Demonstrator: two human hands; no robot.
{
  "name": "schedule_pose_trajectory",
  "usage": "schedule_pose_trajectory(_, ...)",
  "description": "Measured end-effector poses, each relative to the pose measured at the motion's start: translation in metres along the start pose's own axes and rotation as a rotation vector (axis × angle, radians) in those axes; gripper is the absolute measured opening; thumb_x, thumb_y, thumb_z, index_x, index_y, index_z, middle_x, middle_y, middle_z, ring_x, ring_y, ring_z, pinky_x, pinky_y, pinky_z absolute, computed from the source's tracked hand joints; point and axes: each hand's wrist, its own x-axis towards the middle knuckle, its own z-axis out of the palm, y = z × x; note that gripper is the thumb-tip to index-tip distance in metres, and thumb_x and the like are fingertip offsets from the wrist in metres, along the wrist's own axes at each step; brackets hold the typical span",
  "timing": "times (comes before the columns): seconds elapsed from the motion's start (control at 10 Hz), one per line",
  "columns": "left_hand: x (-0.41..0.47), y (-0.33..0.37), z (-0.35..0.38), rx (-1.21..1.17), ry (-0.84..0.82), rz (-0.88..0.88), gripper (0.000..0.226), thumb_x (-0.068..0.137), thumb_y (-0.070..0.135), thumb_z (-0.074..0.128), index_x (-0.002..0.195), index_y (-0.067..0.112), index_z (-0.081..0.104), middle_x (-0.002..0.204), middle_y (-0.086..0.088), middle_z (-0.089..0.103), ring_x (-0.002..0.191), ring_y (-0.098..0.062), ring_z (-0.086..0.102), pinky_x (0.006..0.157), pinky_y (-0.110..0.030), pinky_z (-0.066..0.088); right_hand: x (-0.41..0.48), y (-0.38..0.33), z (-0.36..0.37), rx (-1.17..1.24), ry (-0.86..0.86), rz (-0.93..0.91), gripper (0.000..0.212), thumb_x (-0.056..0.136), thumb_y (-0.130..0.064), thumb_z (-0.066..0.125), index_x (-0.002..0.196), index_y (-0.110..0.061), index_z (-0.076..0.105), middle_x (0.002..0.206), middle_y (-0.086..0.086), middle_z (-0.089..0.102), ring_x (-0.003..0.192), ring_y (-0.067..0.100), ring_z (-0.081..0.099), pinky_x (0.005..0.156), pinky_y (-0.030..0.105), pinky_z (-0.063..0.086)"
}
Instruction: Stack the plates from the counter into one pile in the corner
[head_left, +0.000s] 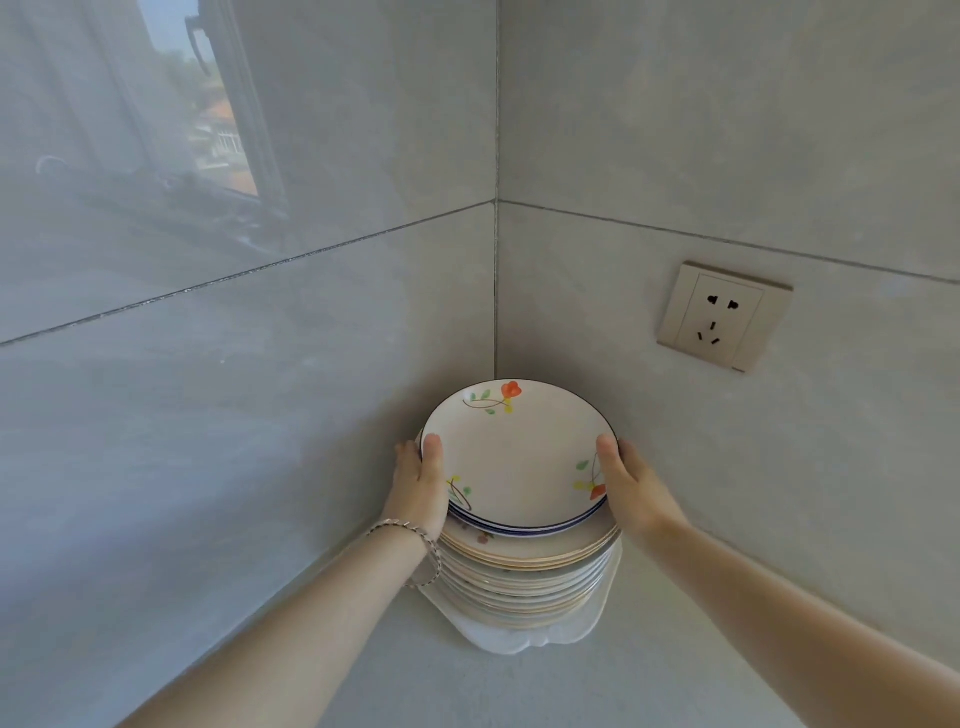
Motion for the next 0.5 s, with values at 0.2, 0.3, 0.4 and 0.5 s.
schedule_pose_trajectory(0.2, -0.004, 0.001, -0.004, 0.012, -0.058, -0.034, 0.056, 0.099, 0.039, 0.017, 0.147, 0.01, 0.023, 0.155, -0.008, 0.025, 0.143, -0.022, 0.022, 0.118, -0.035, 0.017, -0.001, -0.003, -0.002, -0.05, -0.057, 0.054, 0.056, 0.098, -0.043, 0.022, 0.143, -0.011, 0.031, 0.151, 0.01, 0.033, 0.139, 0.024, 0.029, 0.115, 0.036, 0.023)
schedule_pose_trajectory(0.3, -0.015, -0.001, -0.015, 0.041, -0.068, -0.08, 0.059, 0.098, 0.045, 0.016, 0.145, 0.011, 0.027, 0.154, -0.01, 0.029, 0.14, -0.025, 0.029, 0.116, -0.039, 0.022, -0.011, -0.017, -0.012, -0.166, -0.126, 0.107, 0.049, 0.098, -0.039, 0.028, 0.129, -0.007, 0.05, 0.134, 0.016, 0.052, 0.123, 0.028, 0.047, 0.099, 0.03, 0.036)
schedule_pose_trajectory(0.4, -0.042, 0.011, -0.028, 0.237, 0.086, -0.015, 0.055, 0.097, 0.037, 0.031, 0.142, 0.006, 0.032, 0.149, -0.015, 0.035, 0.135, -0.029, 0.036, 0.109, -0.037, 0.029, -0.033, -0.032, -0.034, -0.475, -0.253, 0.155, 0.046, 0.096, -0.037, 0.036, 0.119, -0.005, 0.058, 0.122, 0.016, 0.061, 0.114, 0.029, 0.055, 0.083, 0.027, 0.04)
schedule_pose_trajectory(0.5, -0.077, 0.03, -0.041, 0.439, 0.116, 0.073, 0.032, 0.093, 0.022, 0.044, 0.12, 0.007, 0.053, 0.124, -0.014, 0.056, 0.109, -0.03, 0.055, 0.086, -0.029, 0.043, -0.067, -0.04, -0.063, -0.603, -0.331, 0.118, 0.026, 0.091, -0.032, 0.043, 0.084, -0.014, 0.06, 0.093, 0.007, 0.063, 0.096, 0.02, 0.057, 0.076, 0.023, 0.04)
